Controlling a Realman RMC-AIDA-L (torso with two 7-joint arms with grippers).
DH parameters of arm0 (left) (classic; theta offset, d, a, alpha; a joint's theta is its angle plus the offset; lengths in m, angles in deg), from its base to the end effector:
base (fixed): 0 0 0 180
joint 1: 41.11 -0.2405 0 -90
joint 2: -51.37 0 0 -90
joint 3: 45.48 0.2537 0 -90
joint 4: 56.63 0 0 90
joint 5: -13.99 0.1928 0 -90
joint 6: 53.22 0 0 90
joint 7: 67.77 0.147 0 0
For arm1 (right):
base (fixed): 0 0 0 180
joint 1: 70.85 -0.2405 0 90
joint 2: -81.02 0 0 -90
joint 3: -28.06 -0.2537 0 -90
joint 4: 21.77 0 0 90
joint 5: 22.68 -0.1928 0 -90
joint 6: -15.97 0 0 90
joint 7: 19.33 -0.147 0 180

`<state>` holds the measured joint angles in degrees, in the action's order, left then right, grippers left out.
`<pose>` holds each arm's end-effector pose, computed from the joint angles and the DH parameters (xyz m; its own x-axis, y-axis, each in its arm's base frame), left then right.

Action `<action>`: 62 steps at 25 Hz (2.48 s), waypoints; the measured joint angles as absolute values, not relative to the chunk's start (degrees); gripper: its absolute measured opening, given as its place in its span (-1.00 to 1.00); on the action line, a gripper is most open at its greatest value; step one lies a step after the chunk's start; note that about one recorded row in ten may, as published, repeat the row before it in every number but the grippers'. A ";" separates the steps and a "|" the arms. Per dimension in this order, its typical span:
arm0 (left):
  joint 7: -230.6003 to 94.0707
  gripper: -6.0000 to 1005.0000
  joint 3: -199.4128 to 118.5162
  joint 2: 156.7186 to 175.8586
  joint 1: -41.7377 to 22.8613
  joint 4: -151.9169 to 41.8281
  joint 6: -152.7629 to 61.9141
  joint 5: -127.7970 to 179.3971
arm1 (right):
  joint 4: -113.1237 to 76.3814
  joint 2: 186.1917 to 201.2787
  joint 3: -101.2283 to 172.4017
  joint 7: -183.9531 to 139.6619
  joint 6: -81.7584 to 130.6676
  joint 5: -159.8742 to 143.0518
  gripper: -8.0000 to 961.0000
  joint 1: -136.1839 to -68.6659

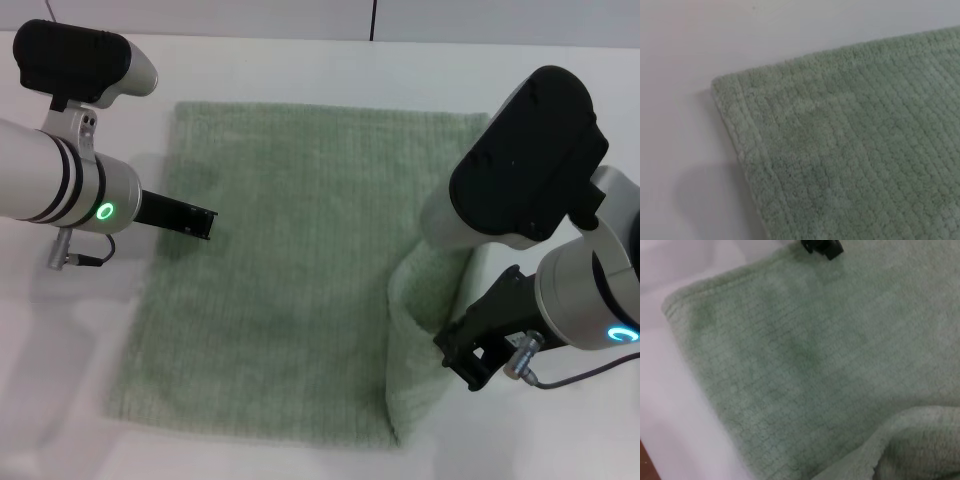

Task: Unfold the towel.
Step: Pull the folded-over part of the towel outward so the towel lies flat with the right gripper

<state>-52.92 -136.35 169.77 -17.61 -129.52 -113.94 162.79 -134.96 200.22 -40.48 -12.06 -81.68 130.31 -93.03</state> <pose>-0.2361 0.3444 -0.0225 0.5806 0.7980 0.1616 0.7124 -0.4017 -0.5755 0.1190 0.2338 -0.0291 0.7961 -0.5393 0.2746 -0.3990 -0.8089 -0.4317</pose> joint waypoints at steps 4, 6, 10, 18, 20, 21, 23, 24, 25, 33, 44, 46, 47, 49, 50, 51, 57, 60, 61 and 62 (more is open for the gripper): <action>-52.91 -0.99 -136.35 169.76 -17.62 -129.62 -113.94 162.79 | -135.12 200.20 -40.15 -12.54 -81.94 130.51 -0.92 -92.97; -52.90 -0.99 -136.36 169.76 -17.63 -129.61 -113.94 162.79 | -135.22 200.15 -40.09 -12.64 -81.98 130.52 -0.92 -92.82; -52.89 -0.99 -136.36 169.76 -17.64 -129.55 -113.94 162.79 | -135.27 200.11 -39.87 -12.75 -82.03 130.52 -0.91 -92.48; -53.15 -0.99 -136.36 169.76 -17.51 -129.40 -113.77 162.79 | -135.15 199.95 -38.91 -12.83 -82.14 130.52 -0.90 -91.74; -53.16 -0.99 -136.36 169.80 -17.50 -129.40 -113.69 162.79 | -135.16 199.94 -38.91 -12.83 -82.19 130.52 -0.90 -91.60; -53.16 -0.99 -136.36 169.83 -17.49 -129.41 -113.67 162.79 | -135.21 199.92 -38.91 -12.83 -82.26 130.53 -0.89 -91.51; -53.20 -0.99 -136.36 169.84 -17.48 -129.38 -113.48 162.79 | -135.32 199.88 -39.00 -12.83 -82.48 130.55 -0.89 -91.32; -53.22 -0.99 -136.34 169.84 -17.47 -129.28 -113.26 162.79 | -135.30 199.86 -39.17 -12.83 -82.63 130.55 -0.89 -91.22; -53.24 -0.99 -136.27 169.85 -17.47 -129.21 -113.13 162.79 | -135.19 199.83 -39.32 -12.85 -82.71 130.57 -0.89 -91.08; -53.15 -0.99 -135.29 169.82 -17.33 -129.22 -112.36 162.79 | -137.63 199.65 -37.03 -14.32 -82.63 134.91 -0.88 -87.70; -52.71 -0.99 -135.01 169.68 -15.89 -129.33 -111.60 162.79 | -138.84 200.17 -37.18 -15.41 -82.78 135.56 -0.16 -85.84; -52.69 -0.99 -135.01 169.67 -15.88 -129.49 -111.59 162.79 | -138.92 200.24 -37.71 -15.70 -82.42 135.35 -0.01 -87.41; -52.64 -0.99 -135.00 169.67 -15.84 -129.64 -111.58 162.79 | -138.78 200.27 -37.89 -15.95 -81.37 135.00 0.00 -89.46; -52.62 -0.99 -135.01 169.67 -15.74 -129.67 -111.57 162.79 | -138.55 200.27 -37.80 -15.99 -80.61 134.89 0.00 -90.32; -52.61 -0.99 -135.01 169.67 -15.61 -129.70 -111.57 162.79 | -138.24 200.27 -37.65 -15.96 -79.32 134.78 0.00 -91.13; -52.61 -0.99 -135.01 169.67 -15.53 -129.70 -111.57 162.79 | -137.45 200.27 -37.50 -15.48 -77.66 134.66 0.00 -91.81; -52.57 -0.99 -135.04 169.67 -15.44 -129.76 -111.78 162.78 | -125.08 200.29 -36.35 -11.85 -68.33 132.34 0.01 -97.03; -52.57 -0.99 -135.04 169.67 -15.44 -129.76 -111.89 162.78 | -120.46 200.30 -36.03 -11.03 -67.05 131.59 0.01 -98.94; -52.57 -0.99 -135.04 169.68 -15.44 -129.76 -111.92 162.79 | -118.27 200.31 -35.87 -10.66 -66.60 131.19 0.02 -99.77; -52.56 -0.99 -135.04 169.68 -15.44 -129.76 -111.94 162.79 | -116.55 200.33 -35.76 -10.41 -66.24 130.76 0.02 -100.36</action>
<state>-52.56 -135.04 169.68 -15.44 -129.76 -111.94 162.79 -116.55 200.33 -35.76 -10.41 -66.24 130.76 -100.36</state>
